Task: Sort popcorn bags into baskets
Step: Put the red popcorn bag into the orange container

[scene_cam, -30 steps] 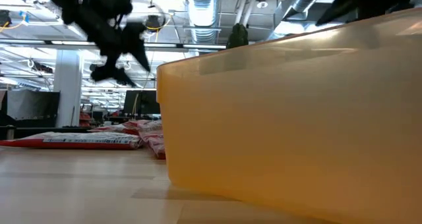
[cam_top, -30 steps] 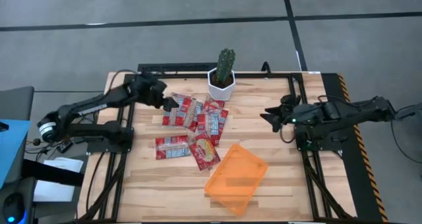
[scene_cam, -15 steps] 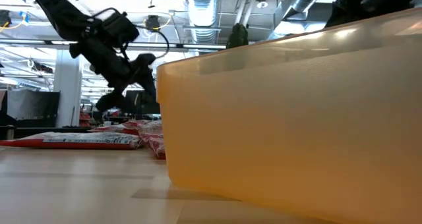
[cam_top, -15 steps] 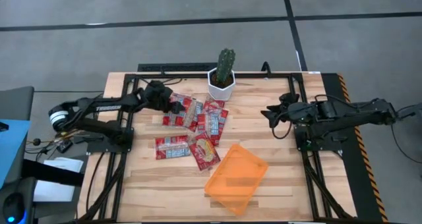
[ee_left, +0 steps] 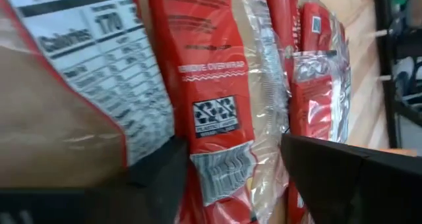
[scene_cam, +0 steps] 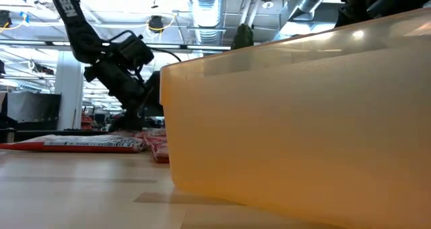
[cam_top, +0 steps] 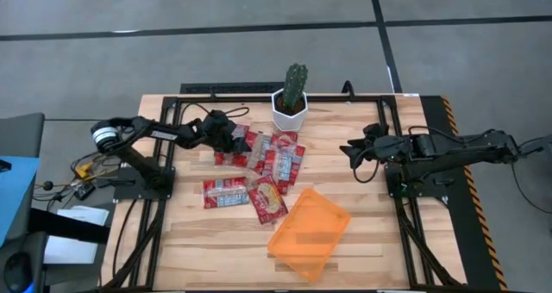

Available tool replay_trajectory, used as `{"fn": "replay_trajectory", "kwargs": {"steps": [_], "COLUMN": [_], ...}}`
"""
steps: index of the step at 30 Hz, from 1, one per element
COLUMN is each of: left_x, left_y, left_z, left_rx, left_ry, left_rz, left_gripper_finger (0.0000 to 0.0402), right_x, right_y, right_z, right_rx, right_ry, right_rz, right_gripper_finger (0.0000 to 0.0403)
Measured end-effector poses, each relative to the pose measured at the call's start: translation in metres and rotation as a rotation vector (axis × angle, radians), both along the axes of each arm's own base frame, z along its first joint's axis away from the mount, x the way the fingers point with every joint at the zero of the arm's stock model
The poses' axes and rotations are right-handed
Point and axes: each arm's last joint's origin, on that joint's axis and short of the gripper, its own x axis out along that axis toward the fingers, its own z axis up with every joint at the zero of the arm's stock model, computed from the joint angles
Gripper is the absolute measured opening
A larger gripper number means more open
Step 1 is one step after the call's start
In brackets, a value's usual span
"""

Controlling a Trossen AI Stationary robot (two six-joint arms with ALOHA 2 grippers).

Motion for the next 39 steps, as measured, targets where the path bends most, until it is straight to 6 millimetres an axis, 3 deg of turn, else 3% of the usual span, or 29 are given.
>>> {"fn": "replay_trajectory", "kwargs": {"steps": [5,9,17,26,32,39], "left_x": [0.001,0.002,0.008,0.013,0.013,0.017], "left_y": [0.000,0.001,0.004,0.006,-0.006,-0.023], "left_z": [-0.014,-0.014,0.001,0.048,0.072,0.071], "left_rx": [-0.016,0.004,-0.023,0.005,0.012,0.075], "left_ry": [0.062,0.057,-0.009,-0.175,-0.266,-0.203], "left_rz": [0.032,0.044,0.057,0.085,0.057,0.071], "left_gripper_finger": [0.0103,0.0014,0.0000,0.0000,0.0000,0.0016], "right_x": [0.000,0.000,0.000,0.000,0.000,0.001], "right_y": [0.000,-0.001,0.000,0.000,0.000,0.000], "right_z": [0.000,0.000,0.000,0.000,0.000,-0.001], "right_rx": [-0.017,-0.021,-0.020,-0.025,-0.035,-0.020], "right_ry": [0.004,0.004,0.002,0.005,0.013,0.028], "right_rz": [-0.009,-0.013,-0.009,-0.005,0.006,0.025], "right_gripper_finger": [0.0254,0.0254,0.0254,0.0254,0.0254,0.0254]}}
